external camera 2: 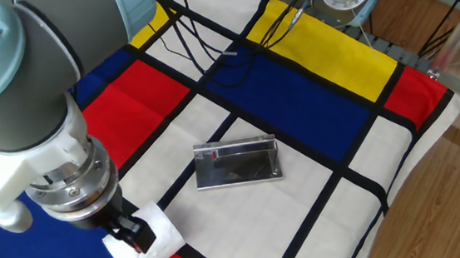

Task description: Put the toilet paper on its holder

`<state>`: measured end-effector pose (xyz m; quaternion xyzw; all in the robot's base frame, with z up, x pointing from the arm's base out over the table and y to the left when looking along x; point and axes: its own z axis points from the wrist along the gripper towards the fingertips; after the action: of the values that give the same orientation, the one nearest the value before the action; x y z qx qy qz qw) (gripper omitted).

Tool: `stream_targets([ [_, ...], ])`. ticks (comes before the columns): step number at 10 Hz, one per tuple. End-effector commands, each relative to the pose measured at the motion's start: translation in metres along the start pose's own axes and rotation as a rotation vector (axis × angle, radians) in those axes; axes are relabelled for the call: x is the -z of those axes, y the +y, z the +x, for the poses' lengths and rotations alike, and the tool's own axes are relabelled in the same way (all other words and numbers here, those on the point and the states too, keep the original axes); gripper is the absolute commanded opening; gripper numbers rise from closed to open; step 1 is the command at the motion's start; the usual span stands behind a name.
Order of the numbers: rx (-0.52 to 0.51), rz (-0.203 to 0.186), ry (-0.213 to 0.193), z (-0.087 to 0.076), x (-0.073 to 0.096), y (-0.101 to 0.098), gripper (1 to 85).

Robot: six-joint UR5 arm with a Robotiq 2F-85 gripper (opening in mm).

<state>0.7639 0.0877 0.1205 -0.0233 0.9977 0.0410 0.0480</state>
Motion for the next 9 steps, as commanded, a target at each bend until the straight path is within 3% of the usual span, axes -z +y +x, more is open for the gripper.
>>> stream_targets([
  [1,0.014,-0.003,0.003,0.001,-0.003,-0.003,79.0],
  [5,-0.030,0.054,0.003,0.002,-0.003,-0.018,79.0],
  [7,-0.061,0.053,0.000,0.001,-0.003,-0.017,79.0],
  [9,-0.187,0.018,0.010,0.004,-0.004,-0.007,78.3],
])
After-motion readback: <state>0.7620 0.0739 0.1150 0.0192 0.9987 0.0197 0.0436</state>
